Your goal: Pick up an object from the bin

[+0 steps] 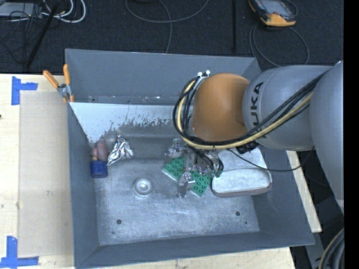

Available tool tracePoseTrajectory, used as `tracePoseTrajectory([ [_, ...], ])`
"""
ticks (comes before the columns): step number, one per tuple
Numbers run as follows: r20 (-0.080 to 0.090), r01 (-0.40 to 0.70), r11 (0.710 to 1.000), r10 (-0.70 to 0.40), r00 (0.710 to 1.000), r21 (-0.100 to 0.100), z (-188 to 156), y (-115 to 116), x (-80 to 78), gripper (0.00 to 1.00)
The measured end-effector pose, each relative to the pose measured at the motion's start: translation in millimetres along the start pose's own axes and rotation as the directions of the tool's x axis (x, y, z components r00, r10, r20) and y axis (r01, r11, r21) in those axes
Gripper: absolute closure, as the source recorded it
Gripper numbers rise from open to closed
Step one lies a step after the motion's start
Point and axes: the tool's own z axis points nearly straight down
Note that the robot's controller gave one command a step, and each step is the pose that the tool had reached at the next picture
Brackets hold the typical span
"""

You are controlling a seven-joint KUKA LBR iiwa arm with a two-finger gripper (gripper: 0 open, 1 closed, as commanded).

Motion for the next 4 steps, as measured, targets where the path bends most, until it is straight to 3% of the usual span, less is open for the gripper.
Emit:
tracePoseTrajectory([
  [1, 0.014, 0.023, 1.0, -0.023, 1.0, -0.016, 38, -61, -15.6, 0.0],
  [2, 0.017, 0.025, 1.0, -0.025, 1.0, -0.013, 36, -59, -16.2, 1.0],
  [3, 0.016, 0.044, 0.999, -0.043, 0.999, -0.002, -82, -61, -13.7, 1.0],
  [4, 0.008, 0.04, 0.999, -0.04, 0.999, -0.004, -77, -62, -12.0, 0.0],
])
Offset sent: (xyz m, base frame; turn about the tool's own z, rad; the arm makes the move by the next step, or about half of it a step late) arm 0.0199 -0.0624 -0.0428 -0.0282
